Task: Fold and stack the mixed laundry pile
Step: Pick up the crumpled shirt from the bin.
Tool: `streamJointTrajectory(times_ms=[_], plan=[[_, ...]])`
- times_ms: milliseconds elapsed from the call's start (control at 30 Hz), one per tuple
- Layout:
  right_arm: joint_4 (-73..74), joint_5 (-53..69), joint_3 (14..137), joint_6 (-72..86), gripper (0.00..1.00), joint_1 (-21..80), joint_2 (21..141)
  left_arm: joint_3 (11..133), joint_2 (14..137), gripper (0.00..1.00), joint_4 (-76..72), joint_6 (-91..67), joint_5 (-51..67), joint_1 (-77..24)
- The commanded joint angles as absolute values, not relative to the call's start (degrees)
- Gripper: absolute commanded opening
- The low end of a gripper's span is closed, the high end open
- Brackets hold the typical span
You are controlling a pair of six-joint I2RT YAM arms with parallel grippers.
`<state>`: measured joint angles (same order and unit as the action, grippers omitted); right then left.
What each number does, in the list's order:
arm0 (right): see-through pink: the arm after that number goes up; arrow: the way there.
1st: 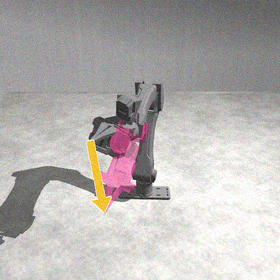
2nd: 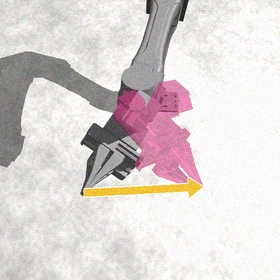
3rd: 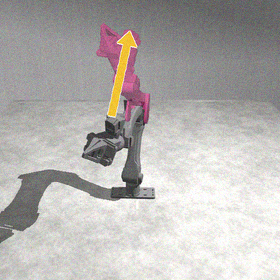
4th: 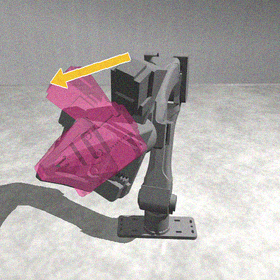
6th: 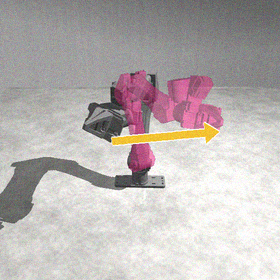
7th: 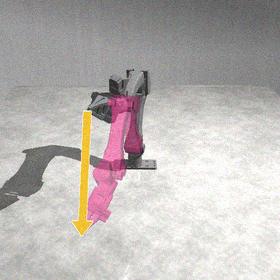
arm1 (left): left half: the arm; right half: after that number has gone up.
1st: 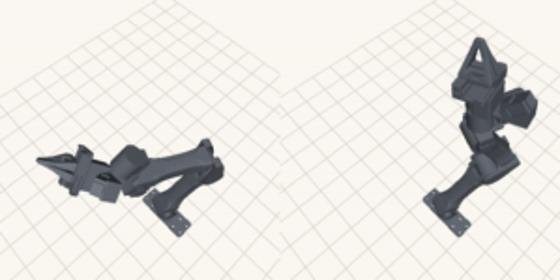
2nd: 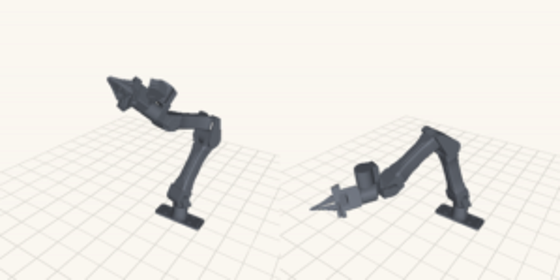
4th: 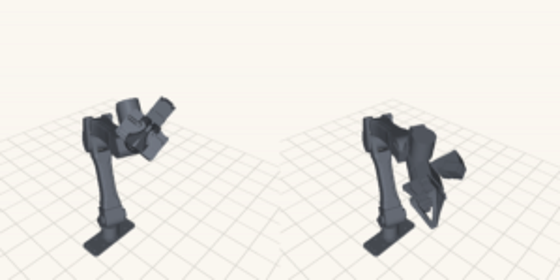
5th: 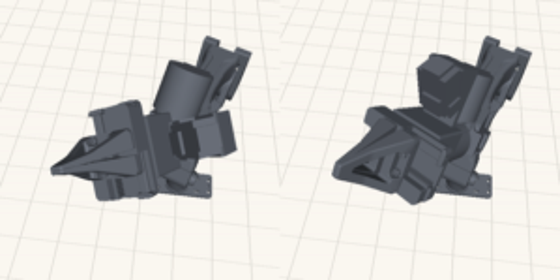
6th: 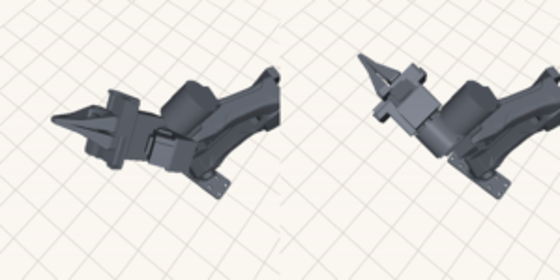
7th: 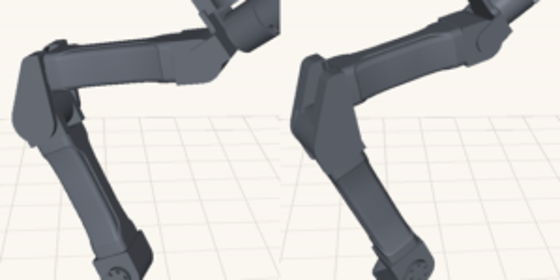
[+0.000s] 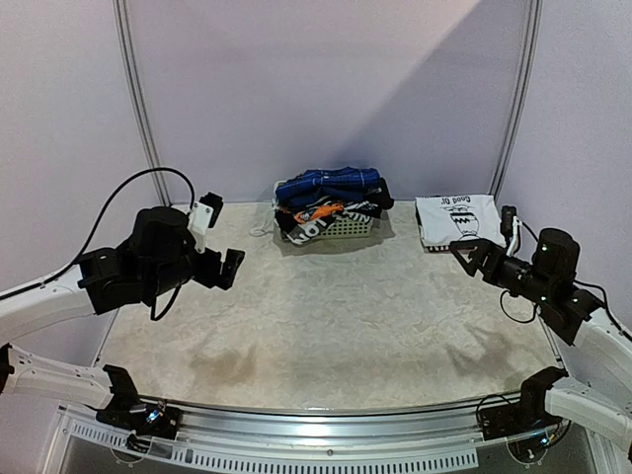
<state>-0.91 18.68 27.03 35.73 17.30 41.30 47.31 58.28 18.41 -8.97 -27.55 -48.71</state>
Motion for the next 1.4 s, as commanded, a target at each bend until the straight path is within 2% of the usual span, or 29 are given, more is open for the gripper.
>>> streamJointTrajectory(times_ms=[0,300,667,767,1000,1367], plan=[[-0.4,16.9,30.3,37.2,0.99,17.6,43.7,46.8,57.7,1.00,29.5,-20.7,-29.1,-47.8],[-0.1,17.2,37.8,41.4,0.99,17.6,54.1,41.3,51.1,1.00,36.3,-26.1,-31.4,-47.7],[0.6,19.1,59.0,43.8,0.99,20.3,82.4,36.7,49.4,1.00,36.5,-27.6,-32.0,-47.7],[1.7,19.8,66.9,42.9,0.95,20.9,89.6,35.4,49.3,1.00,35.9,-27.6,-32.4,-47.7],[4.5,21.3,84.4,41.2,0.79,21.0,107.8,33.7,49.0,1.00,35.2,-27.4,-32.3,-47.7],[6.1,22.0,101.7,39.7,0.59,21.1,123.9,33.9,49.3,1.00,34.7,-26.6,-32.9,-47.7]])
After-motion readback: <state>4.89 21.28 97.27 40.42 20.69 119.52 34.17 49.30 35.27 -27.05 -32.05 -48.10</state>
